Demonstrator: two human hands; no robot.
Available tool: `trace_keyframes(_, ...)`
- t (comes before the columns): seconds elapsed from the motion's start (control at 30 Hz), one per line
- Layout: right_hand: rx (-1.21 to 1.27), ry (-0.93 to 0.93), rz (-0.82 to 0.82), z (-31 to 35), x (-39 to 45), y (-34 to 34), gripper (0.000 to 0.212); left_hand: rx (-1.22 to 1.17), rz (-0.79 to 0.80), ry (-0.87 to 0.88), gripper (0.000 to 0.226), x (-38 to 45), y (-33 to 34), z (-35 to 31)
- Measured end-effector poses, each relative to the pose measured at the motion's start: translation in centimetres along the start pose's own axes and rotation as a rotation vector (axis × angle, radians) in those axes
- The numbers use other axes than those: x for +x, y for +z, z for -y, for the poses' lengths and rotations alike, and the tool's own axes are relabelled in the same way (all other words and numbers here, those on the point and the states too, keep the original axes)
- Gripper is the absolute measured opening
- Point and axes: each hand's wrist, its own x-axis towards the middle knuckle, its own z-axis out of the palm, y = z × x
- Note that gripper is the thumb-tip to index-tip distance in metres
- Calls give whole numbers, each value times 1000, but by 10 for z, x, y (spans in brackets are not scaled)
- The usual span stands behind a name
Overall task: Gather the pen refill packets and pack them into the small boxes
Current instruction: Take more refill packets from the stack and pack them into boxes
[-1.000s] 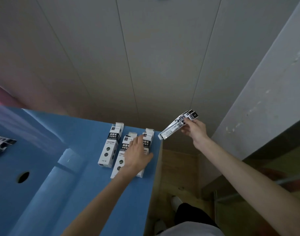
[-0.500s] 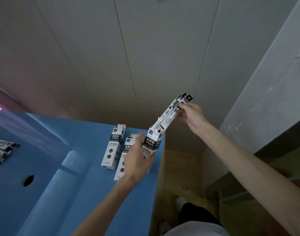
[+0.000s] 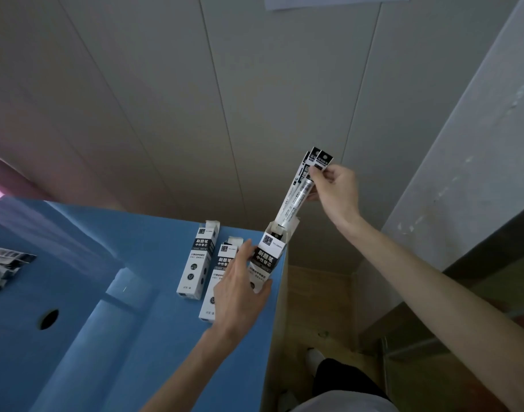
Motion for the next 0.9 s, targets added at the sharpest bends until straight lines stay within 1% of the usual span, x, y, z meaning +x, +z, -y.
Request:
trace_keyframes(0.1, -30, -134, 15, 5, -14, 5, 16, -13, 1, -6, 91, -1, -1, -5)
trace_keyframes(0.27, 13, -117, 112, 5, -29, 15, 9, -16, -25, -14, 87, -2, -3, -7)
trace_keyframes(0.37, -22, -156, 181, 5, -38, 18, 9, -21, -49, -20, 83, -2, -5, -8)
trace_keyframes(0.43, -133, -204, 241, 1, -43, 20, 12, -30, -70, -33, 80, -1, -7, -9)
trace_keyframes(0.5, -356, -275, 315, -4, -46, 21, 24, -31, -90, -47, 79, -1, -8, -8)
trace_keyframes(0.53, -414, -276, 346, -6, -46, 21, 29, -28, -96, -54, 78, -1, -8, -8)
trace_keyframes(0.57, -407, -249, 378, -7, -47, 21, 31, -28, -100, -58, 78, -1, -8, -7)
trace_keyframes(0.67, -258, -154, 489, -13, -48, 20, 18, -32, -110, -57, 76, -5, -8, -2)
trace_keyframes(0.73, -277, -187, 479, -18, -50, 22, 17, -29, -102, -56, 76, -6, -7, 1)
trace_keyframes(0.83, -301, -219, 439, -25, -57, 23, 27, -32, -106, -68, 75, -7, -6, 3)
trace_keyframes(0.9, -348, -268, 427, -30, -62, 25, 28, -40, -112, -60, 73, -8, -6, 3)
